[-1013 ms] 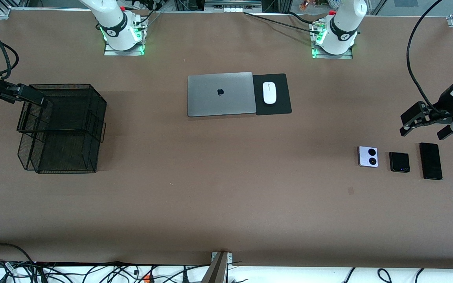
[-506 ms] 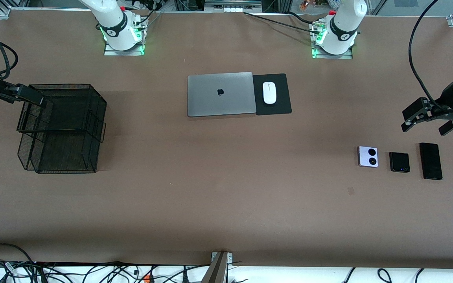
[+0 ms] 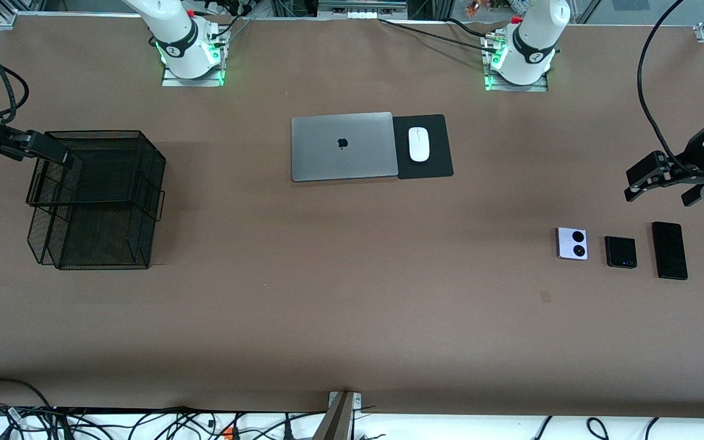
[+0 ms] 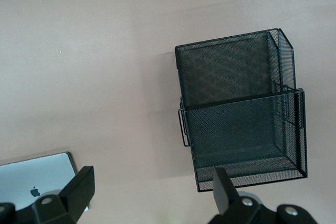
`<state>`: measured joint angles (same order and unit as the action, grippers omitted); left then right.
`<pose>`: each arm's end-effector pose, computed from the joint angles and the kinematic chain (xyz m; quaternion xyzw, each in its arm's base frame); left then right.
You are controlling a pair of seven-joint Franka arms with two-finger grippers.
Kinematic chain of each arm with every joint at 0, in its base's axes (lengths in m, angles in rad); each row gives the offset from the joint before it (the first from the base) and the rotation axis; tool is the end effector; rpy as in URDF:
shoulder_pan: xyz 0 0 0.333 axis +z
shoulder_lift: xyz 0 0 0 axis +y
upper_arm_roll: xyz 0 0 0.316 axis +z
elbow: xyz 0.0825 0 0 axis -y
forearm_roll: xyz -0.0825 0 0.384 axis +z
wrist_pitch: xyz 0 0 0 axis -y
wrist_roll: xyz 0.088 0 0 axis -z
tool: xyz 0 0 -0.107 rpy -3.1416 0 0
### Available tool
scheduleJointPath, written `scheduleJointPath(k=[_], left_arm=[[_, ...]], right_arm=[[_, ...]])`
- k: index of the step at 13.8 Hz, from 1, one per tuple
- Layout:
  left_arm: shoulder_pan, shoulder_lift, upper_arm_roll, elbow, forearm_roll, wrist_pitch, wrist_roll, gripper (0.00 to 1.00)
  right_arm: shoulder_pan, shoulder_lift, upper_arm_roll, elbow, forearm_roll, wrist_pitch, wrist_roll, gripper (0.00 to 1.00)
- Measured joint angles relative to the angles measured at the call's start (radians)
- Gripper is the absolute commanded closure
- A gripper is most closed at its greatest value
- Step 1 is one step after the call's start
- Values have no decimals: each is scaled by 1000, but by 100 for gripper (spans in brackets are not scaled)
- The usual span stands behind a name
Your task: Place phones with both arms
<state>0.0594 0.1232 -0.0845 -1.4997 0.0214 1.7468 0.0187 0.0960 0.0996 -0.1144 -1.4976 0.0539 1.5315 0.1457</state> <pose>0.6088 -0.0102 0.6038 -0.9978 0.0224 -0.0621 0.0053 0.5802 -0.0014 0.5995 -0.9959 0.0816 0.0338 0.0192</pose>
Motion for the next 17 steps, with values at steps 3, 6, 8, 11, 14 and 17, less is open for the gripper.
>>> scheduleJointPath(k=[3, 6, 8, 11, 14, 17], left_arm=[[4, 44, 2, -6, 28, 0, -1, 0], [33, 124, 4, -12, 29, 3, -1, 0], [46, 187, 4, -14, 32, 33, 1, 0], [59, 277, 4, -30, 106, 130, 6, 0], [64, 316, 4, -86, 124, 233, 88, 0], [70, 319, 3, -99, 124, 240, 108, 0]], right_arm=[[0, 0, 0, 0, 1, 0, 0, 0], [0, 0, 0, 0, 1, 0, 0, 0], [0, 0, 0, 0, 1, 0, 0, 0], [0, 0, 0, 0, 1, 0, 0, 0], [0, 0, 0, 0, 1, 0, 0, 0], [0, 0, 0, 0, 2, 0, 0, 0]])
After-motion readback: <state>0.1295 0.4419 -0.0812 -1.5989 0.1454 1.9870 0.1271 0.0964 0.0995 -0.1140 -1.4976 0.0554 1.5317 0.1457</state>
